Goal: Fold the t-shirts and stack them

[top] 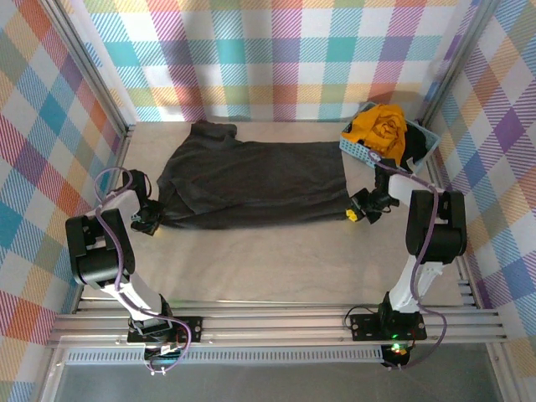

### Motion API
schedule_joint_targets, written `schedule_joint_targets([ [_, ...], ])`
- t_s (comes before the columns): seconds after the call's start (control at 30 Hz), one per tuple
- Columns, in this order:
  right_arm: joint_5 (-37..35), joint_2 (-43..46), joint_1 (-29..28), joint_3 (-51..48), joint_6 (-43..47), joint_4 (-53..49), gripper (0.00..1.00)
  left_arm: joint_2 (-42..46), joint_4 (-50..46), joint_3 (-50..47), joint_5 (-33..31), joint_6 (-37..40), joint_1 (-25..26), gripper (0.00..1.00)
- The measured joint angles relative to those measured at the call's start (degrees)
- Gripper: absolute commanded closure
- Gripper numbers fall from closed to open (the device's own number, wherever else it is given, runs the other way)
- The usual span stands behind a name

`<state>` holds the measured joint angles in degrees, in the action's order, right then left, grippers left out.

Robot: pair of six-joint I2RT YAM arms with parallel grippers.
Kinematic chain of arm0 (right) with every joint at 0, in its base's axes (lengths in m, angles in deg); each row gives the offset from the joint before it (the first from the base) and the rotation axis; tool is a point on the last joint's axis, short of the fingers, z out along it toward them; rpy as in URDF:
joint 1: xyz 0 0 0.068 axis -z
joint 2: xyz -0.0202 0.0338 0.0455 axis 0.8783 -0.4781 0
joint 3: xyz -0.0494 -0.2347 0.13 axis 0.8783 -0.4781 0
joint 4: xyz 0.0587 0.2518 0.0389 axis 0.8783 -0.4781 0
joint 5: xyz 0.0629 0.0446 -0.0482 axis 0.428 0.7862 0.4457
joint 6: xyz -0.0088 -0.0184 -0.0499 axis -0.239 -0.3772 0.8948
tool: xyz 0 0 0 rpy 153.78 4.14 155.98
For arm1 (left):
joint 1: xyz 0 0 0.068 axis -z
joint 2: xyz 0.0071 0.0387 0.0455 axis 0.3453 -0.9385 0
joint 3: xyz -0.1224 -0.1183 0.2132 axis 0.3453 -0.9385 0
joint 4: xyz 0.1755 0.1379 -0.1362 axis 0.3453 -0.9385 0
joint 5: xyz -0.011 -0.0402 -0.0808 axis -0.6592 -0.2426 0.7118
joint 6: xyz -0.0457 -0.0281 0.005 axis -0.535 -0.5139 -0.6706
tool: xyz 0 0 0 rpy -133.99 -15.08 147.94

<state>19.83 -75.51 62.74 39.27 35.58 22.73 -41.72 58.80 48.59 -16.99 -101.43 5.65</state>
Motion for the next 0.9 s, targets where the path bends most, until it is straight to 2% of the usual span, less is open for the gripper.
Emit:
schedule_joint_targets([
  [0.23,-3.28,7.23,-0.37,-1.55,1.42,-3.61,1.00,7.17,-1.97,-2.86,-1.11,-1.07,0.13,1.00],
  [0.7,-8.76,20.44,-0.35,-18.25,-1.51,-12.46,1.00,22.08,-12.83,-16.02,-5.44,-8.72,2.43,1.00],
  [0.73,-8.76,21.29,-0.35,-19.34,-1.95,-12.70,0.98,22.69,-13.25,-16.46,-5.57,-9.09,2.49,0.96],
  [0.83,-8.70,21.88,-0.28,-21.88,-3.56,-13.14,0.65,23.76,-14.60,-17.70,-6.05,-9.75,2.54,0.58],
  [0.9,-9.16,21.81,-0.20,-22.16,-3.82,-13.92,0.54,24.30,-16.04,-17.66,-6.93,-10.58,2.64,0.48],
])
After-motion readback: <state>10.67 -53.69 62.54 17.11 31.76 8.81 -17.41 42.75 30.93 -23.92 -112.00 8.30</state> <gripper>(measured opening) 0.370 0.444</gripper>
